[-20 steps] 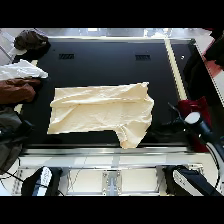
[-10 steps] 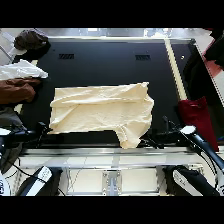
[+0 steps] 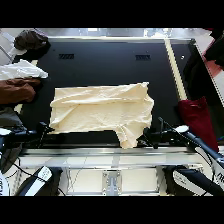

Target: Fold the shirts.

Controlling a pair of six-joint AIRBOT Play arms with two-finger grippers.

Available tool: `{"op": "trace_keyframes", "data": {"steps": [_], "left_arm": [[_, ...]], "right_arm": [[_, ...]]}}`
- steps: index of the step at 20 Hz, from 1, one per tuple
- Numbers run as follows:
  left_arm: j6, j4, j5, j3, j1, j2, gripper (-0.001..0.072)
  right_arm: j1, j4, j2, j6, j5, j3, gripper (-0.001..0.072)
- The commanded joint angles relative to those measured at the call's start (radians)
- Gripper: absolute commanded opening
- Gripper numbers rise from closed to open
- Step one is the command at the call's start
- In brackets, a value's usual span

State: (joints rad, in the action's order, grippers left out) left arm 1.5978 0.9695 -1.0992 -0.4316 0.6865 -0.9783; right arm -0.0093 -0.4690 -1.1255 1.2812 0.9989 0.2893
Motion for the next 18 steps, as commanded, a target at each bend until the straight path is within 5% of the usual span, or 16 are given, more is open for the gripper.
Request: {"op": "trace_keyframes", "data": {"steps": [1, 5, 14, 18], "left_arm": [[0.033, -0.005, 0.006, 0.001, 0.001, -0.001, 0.0545], [0.213, -0.005, 0.088, 0.001, 0.001, 0.000, 0.0544], [0.190, -0.037, 0.138, 0.002, -0.001, -0.064, 0.0480], [0.190, -0.037, 0.158, 0.001, -0.001, -0.071, 0.0149]], "right_arm": [[0.053, 0.154, -0.010, -0.108, 0.011, 0.000, 0.0021], [0.054, 0.152, 0.070, -0.105, 0.052, 0.000, 0.0022], [0.053, 0.156, 0.121, -0.106, 0.045, 0.000, 0.0022], [0.053, 0.164, 0.121, -0.106, 0.043, 0.000, 0.0022]]}}
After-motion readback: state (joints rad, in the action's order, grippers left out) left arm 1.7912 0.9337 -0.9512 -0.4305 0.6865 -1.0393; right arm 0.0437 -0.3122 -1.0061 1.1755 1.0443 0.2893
